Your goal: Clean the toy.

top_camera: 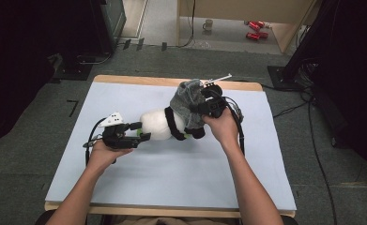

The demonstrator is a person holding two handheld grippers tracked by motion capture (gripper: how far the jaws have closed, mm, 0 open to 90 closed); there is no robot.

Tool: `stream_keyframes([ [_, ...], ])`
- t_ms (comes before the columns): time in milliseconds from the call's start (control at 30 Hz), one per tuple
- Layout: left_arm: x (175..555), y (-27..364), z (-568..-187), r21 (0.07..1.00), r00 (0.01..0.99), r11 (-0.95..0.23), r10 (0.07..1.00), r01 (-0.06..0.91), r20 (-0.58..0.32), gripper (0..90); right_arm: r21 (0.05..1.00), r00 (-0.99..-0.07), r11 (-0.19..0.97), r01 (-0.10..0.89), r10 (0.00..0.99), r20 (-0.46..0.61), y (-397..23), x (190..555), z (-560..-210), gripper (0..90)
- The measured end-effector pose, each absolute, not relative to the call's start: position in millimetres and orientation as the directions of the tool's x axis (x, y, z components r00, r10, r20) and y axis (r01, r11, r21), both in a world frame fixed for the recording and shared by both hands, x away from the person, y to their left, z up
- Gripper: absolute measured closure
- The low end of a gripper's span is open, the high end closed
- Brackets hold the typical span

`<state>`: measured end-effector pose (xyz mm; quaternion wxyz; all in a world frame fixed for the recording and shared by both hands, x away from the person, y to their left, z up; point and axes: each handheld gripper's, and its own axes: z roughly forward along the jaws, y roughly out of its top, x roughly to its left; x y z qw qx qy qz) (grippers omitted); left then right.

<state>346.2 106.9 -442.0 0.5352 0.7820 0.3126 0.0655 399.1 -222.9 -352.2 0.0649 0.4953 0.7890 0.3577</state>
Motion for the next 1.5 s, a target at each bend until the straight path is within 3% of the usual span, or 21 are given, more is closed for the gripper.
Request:
stream_keyframes([
  [633,366,93,-465,0.914,0.743,-0.177,0.646,0.365,-0.172,25.3,0.641,-0.446,0.169,0.749,0.844,0.299,-226,426,-357,77.0],
  [800,367,90,-465,0.91,0.711,-0.167,0.681,0.38,-0.172,38.5,0.648,-0.444,0.139,0.749,0.831,0.334,-226,426,-351,78.0],
  [900,365,88,-460,0.895,0.697,-0.189,0.697,0.405,-0.168,54.1,0.652,-0.45,0.124,0.748,0.818,0.36,-224,422,-341,78.6],
  [1000,366,88,-453,0.868,0.686,-0.177,0.692,0.463,-0.225,62.8,0.671,-0.487,0.133,0.73,0.789,0.374,-216,415,-329,78.7],
  [1267,363,99,-427,0.782,0.65,-0.097,0.622,0.616,-0.435,67.4,0.691,-0.591,0.195,0.696,0.703,0.397,-182,395,-310,78.6],
  [1500,348,95,-410,0.75,0.66,-0.146,0.601,0.645,-0.45,67.0,0.652,-0.645,0.315,0.69,0.676,0.356,-153,385,-321,78.4],
])
